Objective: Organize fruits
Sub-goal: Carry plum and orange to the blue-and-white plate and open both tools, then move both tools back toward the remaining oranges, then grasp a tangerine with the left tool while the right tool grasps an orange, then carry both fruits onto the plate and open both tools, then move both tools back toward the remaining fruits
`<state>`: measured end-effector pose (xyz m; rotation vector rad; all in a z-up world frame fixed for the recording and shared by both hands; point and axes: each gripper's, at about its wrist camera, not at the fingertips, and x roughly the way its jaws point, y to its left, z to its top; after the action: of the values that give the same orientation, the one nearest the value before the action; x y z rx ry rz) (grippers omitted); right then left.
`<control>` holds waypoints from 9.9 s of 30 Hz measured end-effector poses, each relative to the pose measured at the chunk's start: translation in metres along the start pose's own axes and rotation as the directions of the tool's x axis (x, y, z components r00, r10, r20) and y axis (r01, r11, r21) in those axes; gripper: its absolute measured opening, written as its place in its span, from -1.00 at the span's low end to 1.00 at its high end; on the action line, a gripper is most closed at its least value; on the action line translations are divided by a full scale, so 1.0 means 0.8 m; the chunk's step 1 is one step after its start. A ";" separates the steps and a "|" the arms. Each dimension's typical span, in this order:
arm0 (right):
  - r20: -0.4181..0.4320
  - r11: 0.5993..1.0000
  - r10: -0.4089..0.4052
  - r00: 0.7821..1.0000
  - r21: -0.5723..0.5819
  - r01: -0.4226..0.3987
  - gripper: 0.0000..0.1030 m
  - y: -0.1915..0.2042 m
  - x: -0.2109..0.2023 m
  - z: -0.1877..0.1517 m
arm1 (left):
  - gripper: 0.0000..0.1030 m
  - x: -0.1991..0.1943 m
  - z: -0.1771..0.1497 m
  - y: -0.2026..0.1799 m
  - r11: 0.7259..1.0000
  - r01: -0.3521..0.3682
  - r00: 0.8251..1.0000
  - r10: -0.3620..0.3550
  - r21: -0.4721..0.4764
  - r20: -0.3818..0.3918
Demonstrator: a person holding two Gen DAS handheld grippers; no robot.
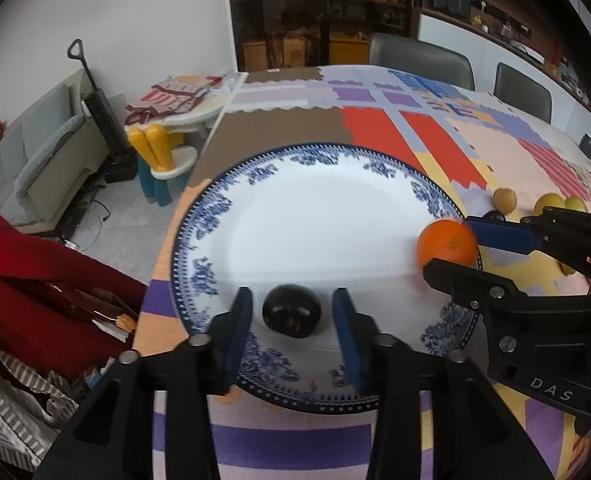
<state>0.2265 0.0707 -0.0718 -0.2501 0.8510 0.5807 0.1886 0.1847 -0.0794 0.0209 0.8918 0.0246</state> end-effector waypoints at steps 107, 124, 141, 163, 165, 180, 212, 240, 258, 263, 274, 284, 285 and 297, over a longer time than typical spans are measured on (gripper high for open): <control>-0.054 0.748 -0.375 0.925 0.573 0.336 0.12 -0.297 -0.222 -0.268 | 0.32 -0.016 0.001 -0.414 0.855 0.383 0.920 -0.388 0.350 -0.060; -0.075 0.765 -0.329 0.941 0.564 0.312 -0.34 -0.302 -0.200 -0.268 | -0.22 0.003 0.003 -0.421 0.855 0.403 0.915 -0.384 0.327 -0.125; -0.021 0.788 -0.333 0.943 0.544 0.290 -0.37 -0.285 -0.222 -0.256 | -0.22 -0.037 0.009 -0.407 0.864 0.380 0.922 -0.384 0.331 -0.057; 0.157 0.880 -0.298 0.942 0.427 0.207 -0.37 -0.201 -0.283 -0.194 | -0.22 -0.139 0.014 -0.315 0.925 0.302 0.936 -0.333 0.232 0.110; 0.170 0.888 -0.293 0.941 0.413 0.202 -0.37 -0.193 -0.286 -0.189 | -0.22 -0.148 0.014 -0.304 0.932 0.292 0.939 -0.322 0.216 0.124; 0.273 0.950 -0.190 0.943 0.295 0.106 -0.37 -0.132 -0.290 -0.129 | -0.22 -0.188 0.013 -0.223 0.973 0.206 0.954 -0.224 0.109 0.201; 0.205 0.995 0.022 0.979 0.091 -0.041 -0.37 -0.029 -0.160 0.011 | -0.22 -0.116 0.037 -0.047 0.999 0.045 0.988 -0.042 -0.014 0.151; -0.029 0.995 0.048 0.998 0.085 -0.045 -0.37 -0.026 0.010 0.058 | -0.22 0.020 0.053 0.004 1.000 0.032 0.998 -0.031 0.001 -0.051; 0.047 0.995 0.019 0.999 0.095 -0.024 -0.20 -0.036 -0.030 0.045 | 0.03 -0.030 0.050 -0.011 0.999 -0.011 1.000 0.010 0.031 0.023; 0.107 0.993 0.009 0.994 0.116 -0.021 -0.18 -0.044 -0.074 0.032 | 0.12 -0.067 0.049 -0.034 0.998 -0.012 0.996 0.007 0.055 0.086; 0.212 0.985 -0.054 0.976 0.170 0.018 0.02 -0.065 -0.170 -0.009 | 0.25 -0.145 0.042 -0.087 0.998 0.043 0.977 -0.054 0.056 0.208; 0.269 0.975 -0.139 0.953 0.205 0.085 0.13 -0.088 -0.242 -0.045 | 0.32 -0.189 0.030 -0.133 0.997 0.071 0.961 -0.080 0.043 0.263; 0.274 0.973 -0.148 0.950 0.211 0.091 0.13 -0.090 -0.248 -0.049 | 0.34 -0.192 0.028 -0.139 0.996 0.072 0.960 -0.084 0.052 0.267; 0.295 0.954 -0.236 0.926 0.252 0.162 0.25 -0.122 -0.298 -0.090 | 0.39 -0.206 0.017 -0.204 0.986 0.118 0.952 -0.146 0.115 0.269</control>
<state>0.1135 -0.1309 0.0624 -0.0315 0.5571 0.3170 0.0980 0.0168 0.0530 0.0542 0.6119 -0.1445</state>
